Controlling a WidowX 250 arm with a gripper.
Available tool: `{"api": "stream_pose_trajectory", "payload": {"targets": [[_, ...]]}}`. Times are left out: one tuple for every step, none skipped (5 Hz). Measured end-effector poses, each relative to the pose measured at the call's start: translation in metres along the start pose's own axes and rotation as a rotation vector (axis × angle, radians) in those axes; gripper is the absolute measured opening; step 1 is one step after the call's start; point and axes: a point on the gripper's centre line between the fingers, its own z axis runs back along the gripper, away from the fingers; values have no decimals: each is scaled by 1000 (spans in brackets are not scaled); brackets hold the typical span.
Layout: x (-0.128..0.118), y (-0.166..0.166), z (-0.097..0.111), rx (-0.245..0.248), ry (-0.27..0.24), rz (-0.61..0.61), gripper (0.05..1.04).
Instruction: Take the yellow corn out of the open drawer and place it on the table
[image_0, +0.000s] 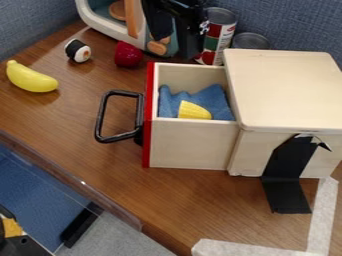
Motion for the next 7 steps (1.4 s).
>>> {"api": "stream_pose_trajectory", "payload": {"targets": [[-2, 1, -7, -13, 22, -2, 999], [2, 2, -9, -33, 35, -165, 999], [3, 6, -9, -62, 45, -292, 999], [6, 6, -10, -86, 88, -469, 999], [5, -8, -19, -93, 117, -629, 999], [0, -23, -36, -102, 124, -727, 999], [2, -32, -45, -97, 122, -792, 999]]}}
